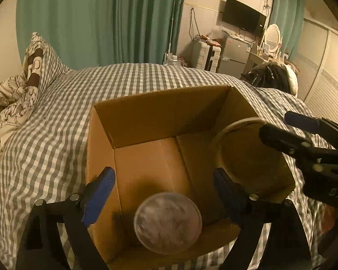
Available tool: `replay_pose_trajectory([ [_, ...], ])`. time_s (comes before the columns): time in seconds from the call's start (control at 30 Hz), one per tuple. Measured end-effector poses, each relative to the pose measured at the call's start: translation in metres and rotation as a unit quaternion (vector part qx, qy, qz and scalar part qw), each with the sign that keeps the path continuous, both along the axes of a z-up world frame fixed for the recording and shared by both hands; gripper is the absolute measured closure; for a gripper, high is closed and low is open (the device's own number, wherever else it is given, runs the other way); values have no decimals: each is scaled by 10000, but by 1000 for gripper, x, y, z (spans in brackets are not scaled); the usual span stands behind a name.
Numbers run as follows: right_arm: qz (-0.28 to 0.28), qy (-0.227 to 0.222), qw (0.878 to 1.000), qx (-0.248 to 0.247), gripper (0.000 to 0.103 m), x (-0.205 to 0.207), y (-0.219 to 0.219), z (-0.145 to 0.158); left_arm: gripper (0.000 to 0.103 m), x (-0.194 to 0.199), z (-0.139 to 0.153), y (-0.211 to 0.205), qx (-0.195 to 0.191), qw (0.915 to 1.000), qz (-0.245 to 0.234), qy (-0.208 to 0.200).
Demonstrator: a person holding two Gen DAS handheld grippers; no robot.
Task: Organize objects
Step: 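Carry the tub and tape roll over the box and release both inside, then grasp the white sock with left tool while right tool grasps the grey plastic clip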
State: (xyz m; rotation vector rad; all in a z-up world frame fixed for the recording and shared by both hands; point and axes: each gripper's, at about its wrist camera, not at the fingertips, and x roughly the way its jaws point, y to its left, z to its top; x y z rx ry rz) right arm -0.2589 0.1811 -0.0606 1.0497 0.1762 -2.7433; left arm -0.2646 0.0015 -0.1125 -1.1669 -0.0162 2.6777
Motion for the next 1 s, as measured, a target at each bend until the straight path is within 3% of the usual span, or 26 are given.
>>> replay_pose_trajectory([
  [0.13, 6, 194, 9997, -127, 19, 18, 3, 21, 12, 15, 14, -4, -18, 9999, 79, 90],
  [0.33, -98, 452, 9989, 4, 18, 57, 9, 56, 11, 63, 45, -11, 52, 9992, 219, 339],
  [0.63, -37, 565, 9984, 77, 14, 150, 17, 76, 11, 139, 77, -19, -100, 9974, 244, 665],
  [0.8, -77, 602, 9981, 64, 11, 185, 22, 74, 11, 168, 65, -15, -257, 9975, 194, 636],
  [1.0, -52, 299, 9994, 172, 11, 206, 21, 27, 11, 179, 20, -3, -625, 9972, 76, 413],
])
